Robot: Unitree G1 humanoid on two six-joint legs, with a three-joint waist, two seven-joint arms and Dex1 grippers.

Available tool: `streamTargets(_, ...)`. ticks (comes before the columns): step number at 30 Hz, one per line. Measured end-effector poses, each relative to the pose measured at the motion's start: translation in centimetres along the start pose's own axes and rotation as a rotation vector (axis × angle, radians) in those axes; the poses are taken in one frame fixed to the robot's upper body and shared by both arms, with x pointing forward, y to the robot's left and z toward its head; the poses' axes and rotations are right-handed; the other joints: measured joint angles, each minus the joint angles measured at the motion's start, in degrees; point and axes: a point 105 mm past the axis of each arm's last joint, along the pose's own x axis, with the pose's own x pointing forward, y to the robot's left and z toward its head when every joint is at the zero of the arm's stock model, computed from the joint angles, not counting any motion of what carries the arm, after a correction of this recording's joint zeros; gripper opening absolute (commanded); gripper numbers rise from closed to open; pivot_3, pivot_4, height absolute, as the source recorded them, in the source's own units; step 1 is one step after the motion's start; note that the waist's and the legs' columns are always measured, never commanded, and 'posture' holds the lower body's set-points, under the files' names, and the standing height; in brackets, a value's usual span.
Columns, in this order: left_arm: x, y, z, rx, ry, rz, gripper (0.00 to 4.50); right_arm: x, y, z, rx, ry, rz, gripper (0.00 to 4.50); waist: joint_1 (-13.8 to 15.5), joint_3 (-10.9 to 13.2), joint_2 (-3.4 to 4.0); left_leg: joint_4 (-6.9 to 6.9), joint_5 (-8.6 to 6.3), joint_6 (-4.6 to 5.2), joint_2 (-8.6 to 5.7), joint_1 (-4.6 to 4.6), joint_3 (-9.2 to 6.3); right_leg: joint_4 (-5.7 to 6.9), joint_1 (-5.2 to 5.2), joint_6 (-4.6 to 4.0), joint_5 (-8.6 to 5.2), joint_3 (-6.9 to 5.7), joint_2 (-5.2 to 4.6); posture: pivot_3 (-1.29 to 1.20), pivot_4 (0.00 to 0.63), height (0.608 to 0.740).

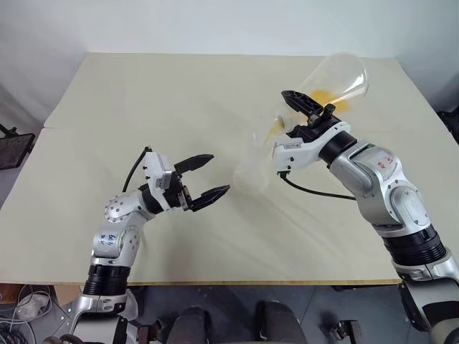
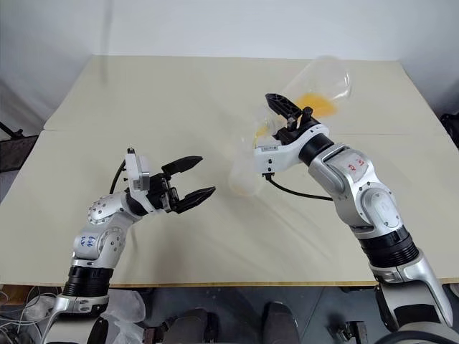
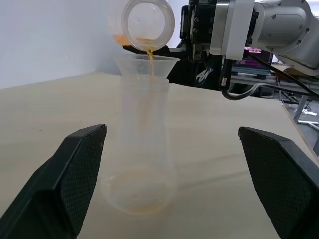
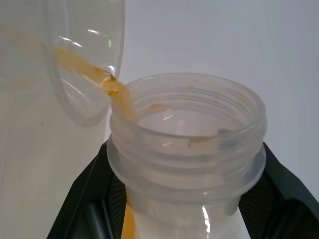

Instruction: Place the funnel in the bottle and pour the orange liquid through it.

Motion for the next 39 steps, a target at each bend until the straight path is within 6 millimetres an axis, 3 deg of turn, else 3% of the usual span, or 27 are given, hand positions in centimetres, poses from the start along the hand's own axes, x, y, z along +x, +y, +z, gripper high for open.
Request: streamTargets(39, 0.13, 0.04, -0.01, -0.004, -0.007, 0.012, 4.5, 0.75, -0.35, 0.1, -0.111, -0.031, -0.013, 2.46, -0.05, 0.0, 0.0, 0.0, 0.0, 0.0, 0.0, 0.0, -0.01, 0.01, 0.0, 0.0, 0.0, 0.0, 0.0, 0.0, 0.15, 0.74)
